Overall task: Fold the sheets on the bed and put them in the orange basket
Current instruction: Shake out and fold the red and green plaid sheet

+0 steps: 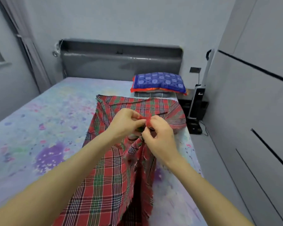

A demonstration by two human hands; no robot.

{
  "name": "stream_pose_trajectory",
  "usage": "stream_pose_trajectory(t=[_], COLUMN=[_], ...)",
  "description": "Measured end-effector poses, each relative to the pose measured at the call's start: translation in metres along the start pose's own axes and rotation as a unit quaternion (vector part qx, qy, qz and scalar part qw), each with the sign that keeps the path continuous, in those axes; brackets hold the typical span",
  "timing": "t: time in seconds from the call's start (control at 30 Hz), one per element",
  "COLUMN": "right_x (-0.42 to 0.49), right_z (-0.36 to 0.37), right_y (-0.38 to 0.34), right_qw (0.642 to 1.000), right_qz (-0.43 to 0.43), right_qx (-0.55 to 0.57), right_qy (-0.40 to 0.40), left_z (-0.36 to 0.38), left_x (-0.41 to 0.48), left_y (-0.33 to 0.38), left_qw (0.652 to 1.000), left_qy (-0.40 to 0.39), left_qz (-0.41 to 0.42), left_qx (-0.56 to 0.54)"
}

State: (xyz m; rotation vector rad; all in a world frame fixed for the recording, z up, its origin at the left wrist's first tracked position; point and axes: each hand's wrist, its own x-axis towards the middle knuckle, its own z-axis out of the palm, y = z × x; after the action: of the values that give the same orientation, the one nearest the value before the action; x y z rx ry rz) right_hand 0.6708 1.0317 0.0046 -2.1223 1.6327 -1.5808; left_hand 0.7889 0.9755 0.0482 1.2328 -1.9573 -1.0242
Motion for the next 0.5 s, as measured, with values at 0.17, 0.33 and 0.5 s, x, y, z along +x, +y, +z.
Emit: stream_pose_trajectory(t=[0.17,0.33,0.5], right_x=[0.019,0.029,0.037], right_z=[0.013,0.02,0.019], right_y=[-0.025,-0.035,-0.036], right_qw=[0.999,0.997,0.996], right_qz=[-0.032,-0.048,-0.046], right_qx=[-0.033,-0.054,-0.075], right_qy=[-0.013,-0.004,0.017], left_z=[-0.029,-0.044,-0.041], left_x=[-0.005,-0.007,-0.009], left_y=[0.003,0.011,0.024], left_qw=[1.0,0.993,0.977], left_qy=[0.02,0.021,0.007], left_qz=[-0.004,-0.047,-0.076], left_qx=[-0.013,-0.104,-0.198])
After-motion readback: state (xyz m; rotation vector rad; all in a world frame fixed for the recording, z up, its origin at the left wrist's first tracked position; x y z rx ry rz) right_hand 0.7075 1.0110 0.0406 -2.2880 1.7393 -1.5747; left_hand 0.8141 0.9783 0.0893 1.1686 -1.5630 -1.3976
